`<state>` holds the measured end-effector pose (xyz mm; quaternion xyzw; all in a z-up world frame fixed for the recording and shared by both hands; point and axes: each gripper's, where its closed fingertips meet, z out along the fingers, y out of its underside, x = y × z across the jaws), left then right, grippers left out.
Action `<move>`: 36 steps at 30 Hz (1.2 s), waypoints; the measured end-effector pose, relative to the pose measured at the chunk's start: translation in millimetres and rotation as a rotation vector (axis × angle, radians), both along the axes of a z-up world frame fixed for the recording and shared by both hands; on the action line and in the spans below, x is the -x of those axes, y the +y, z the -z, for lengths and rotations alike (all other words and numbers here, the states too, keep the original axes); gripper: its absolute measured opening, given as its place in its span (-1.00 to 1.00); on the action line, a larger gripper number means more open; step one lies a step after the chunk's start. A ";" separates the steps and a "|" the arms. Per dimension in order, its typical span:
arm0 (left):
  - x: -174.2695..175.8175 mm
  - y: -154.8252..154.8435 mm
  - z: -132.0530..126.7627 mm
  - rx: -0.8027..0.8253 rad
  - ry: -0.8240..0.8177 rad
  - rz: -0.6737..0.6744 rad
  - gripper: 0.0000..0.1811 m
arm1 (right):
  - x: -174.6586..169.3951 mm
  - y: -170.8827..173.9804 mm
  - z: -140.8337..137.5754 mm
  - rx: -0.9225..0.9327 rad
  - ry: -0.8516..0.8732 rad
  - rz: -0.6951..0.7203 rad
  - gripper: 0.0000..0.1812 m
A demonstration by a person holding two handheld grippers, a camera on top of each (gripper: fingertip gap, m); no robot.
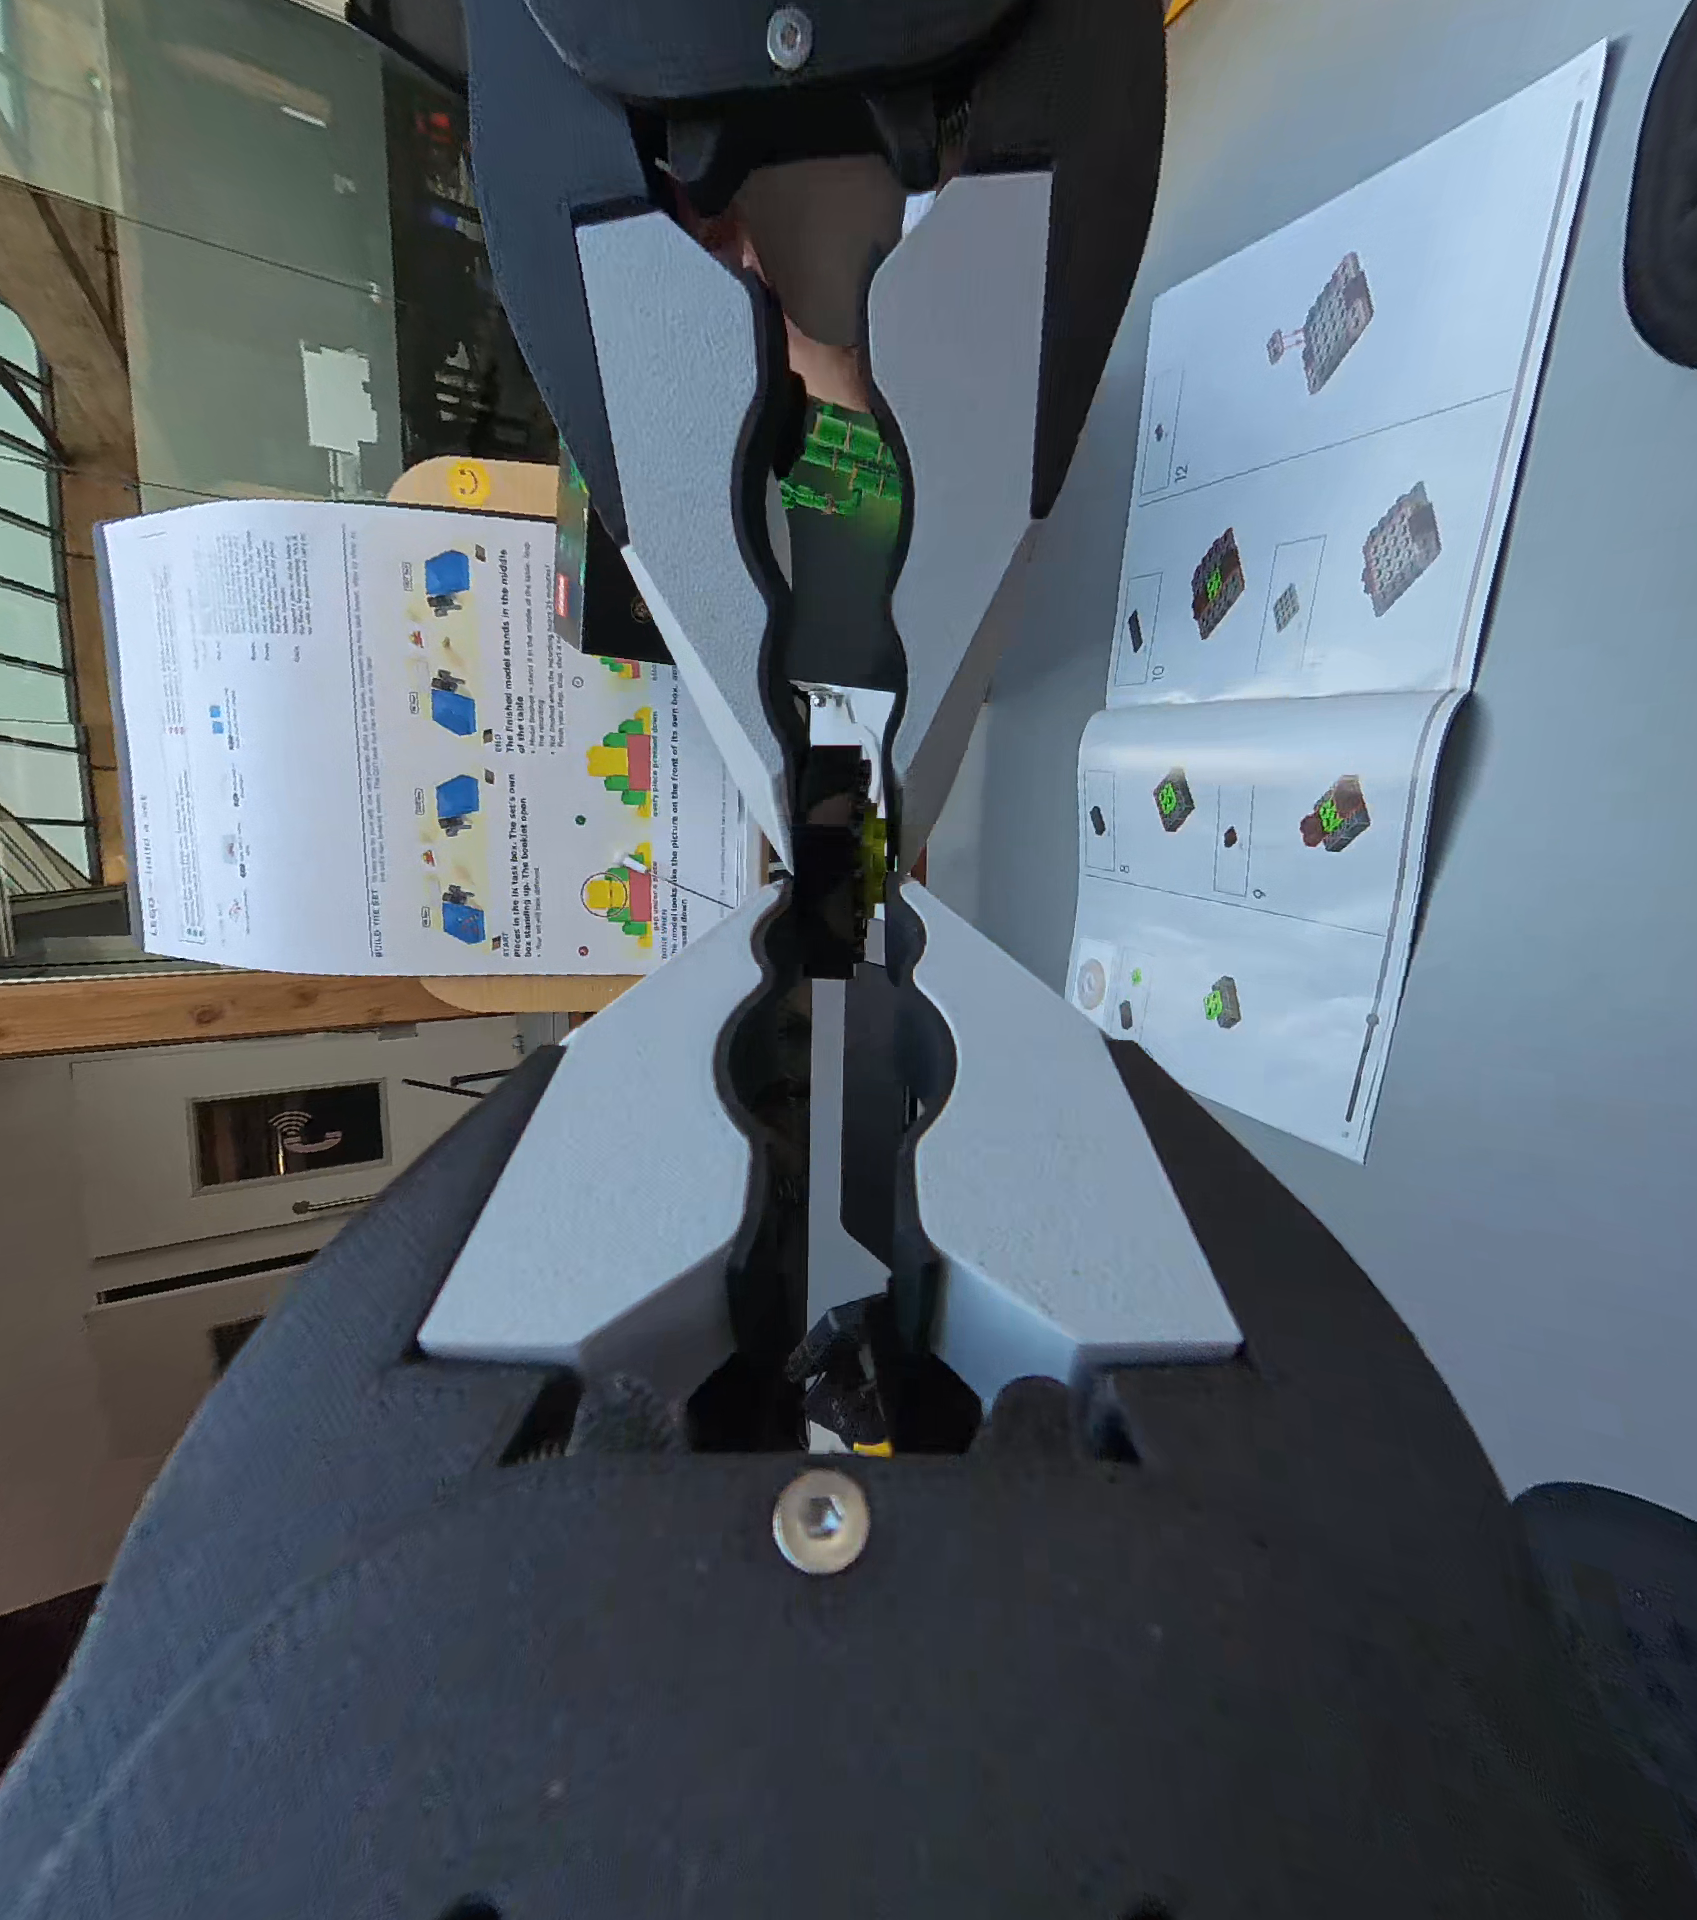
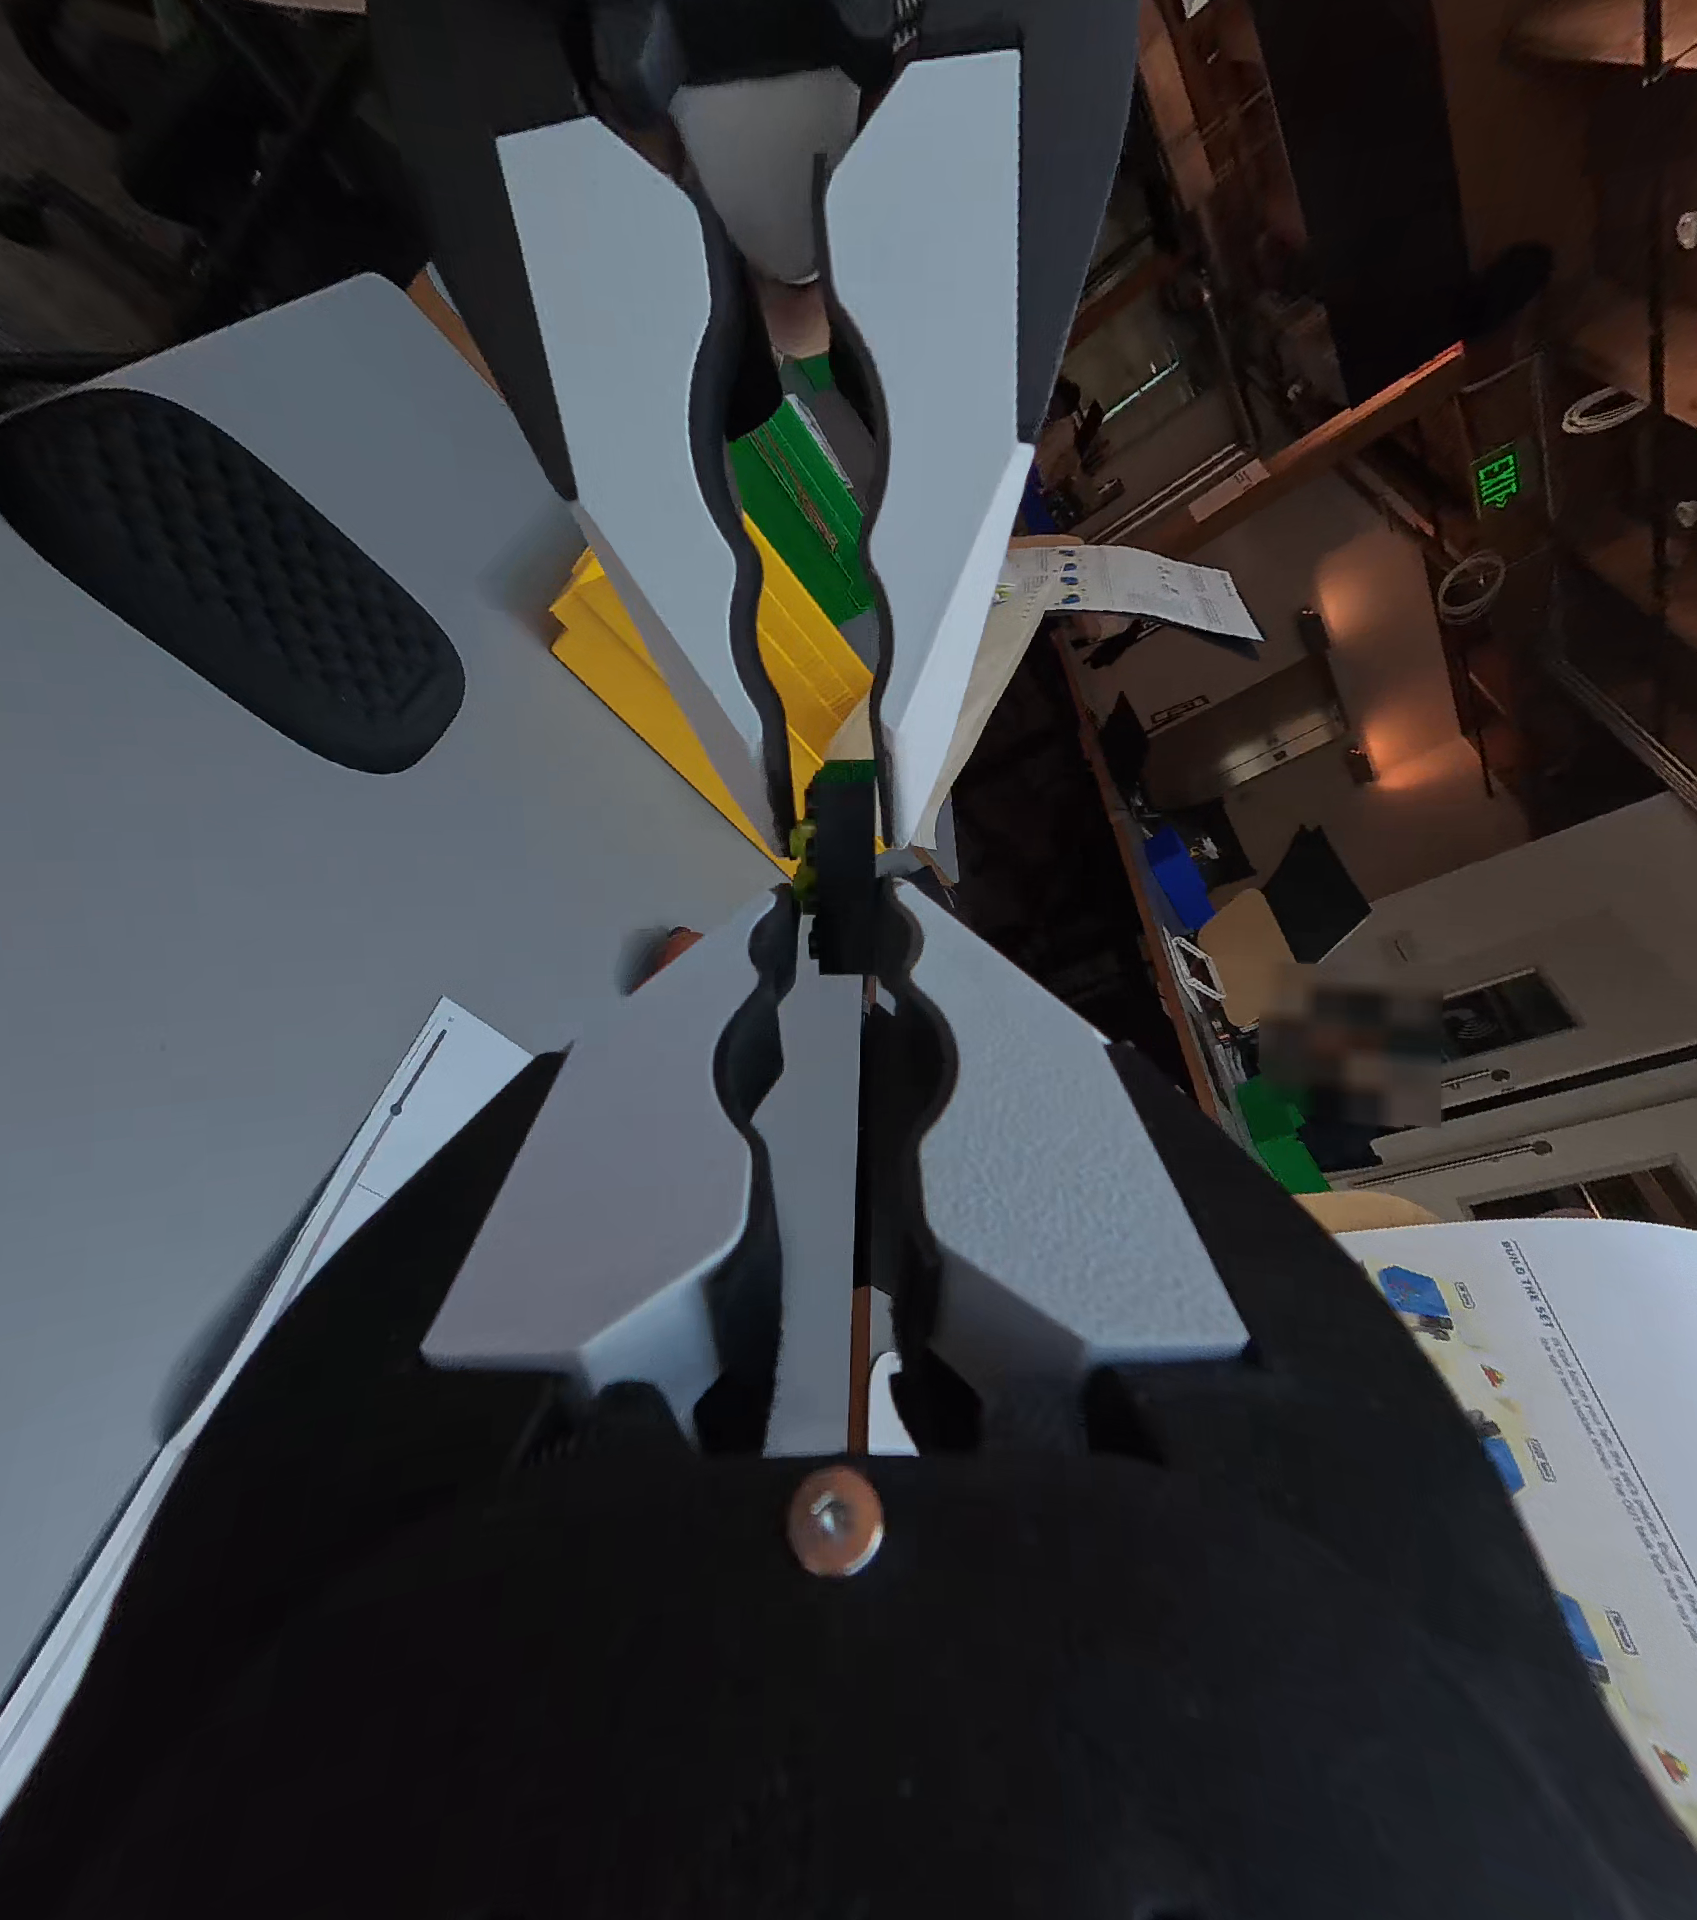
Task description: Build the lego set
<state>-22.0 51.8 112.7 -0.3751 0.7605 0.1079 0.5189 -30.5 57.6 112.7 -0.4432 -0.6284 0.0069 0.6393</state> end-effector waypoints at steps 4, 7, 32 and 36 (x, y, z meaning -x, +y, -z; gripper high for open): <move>2.1 -10.5 -8.4 0.029 -0.051 0.031 -0.80 | -2.7 -5.2 -8.6 -0.035 0.039 -0.034 -0.85; 11.9 -20.3 -24.9 0.159 -0.157 0.022 -0.72 | -8.3 -8.0 -30.4 -0.321 0.036 0.042 -0.84; 66.4 -50.7 -35.9 0.828 -0.639 0.284 -0.42 | 68.6 -50.6 -50.3 -0.100 0.403 -0.295 -0.86; 93.1 -5.1 -31.6 0.267 -0.665 0.047 -0.39 | 78.8 -19.9 -33.6 1.044 0.647 -0.463 -0.86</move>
